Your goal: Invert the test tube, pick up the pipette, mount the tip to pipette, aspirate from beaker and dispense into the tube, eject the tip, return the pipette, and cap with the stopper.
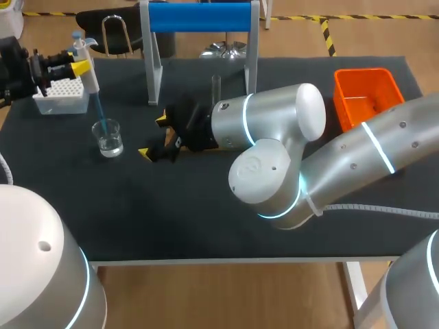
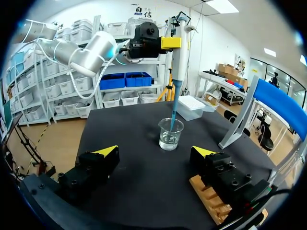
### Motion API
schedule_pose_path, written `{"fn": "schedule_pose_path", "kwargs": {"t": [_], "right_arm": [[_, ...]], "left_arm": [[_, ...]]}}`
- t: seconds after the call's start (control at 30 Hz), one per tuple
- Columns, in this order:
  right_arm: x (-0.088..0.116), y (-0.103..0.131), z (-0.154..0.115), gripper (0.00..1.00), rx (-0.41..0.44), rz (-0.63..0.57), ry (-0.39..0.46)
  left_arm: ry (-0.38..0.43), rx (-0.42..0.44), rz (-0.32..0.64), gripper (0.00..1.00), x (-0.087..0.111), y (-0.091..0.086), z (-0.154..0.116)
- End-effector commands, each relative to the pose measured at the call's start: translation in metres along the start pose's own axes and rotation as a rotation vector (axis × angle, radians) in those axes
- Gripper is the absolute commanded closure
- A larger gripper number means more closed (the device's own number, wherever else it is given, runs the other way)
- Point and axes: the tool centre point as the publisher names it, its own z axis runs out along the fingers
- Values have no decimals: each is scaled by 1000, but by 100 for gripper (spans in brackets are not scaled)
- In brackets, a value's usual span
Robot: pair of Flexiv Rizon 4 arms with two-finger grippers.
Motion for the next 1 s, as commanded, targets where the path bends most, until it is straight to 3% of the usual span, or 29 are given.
{"fn": "schedule_pose_path", "kwargs": {"t": [0.03, 1.0], "right_arm": [[1, -1, 1, 0, -2, 1, -4], [1, -1, 1, 0, -2, 1, -4]], "left_arm": [[7, 8, -4, 100, -4, 5, -2], [9, 7, -41, 100, -7, 23, -1]]}}
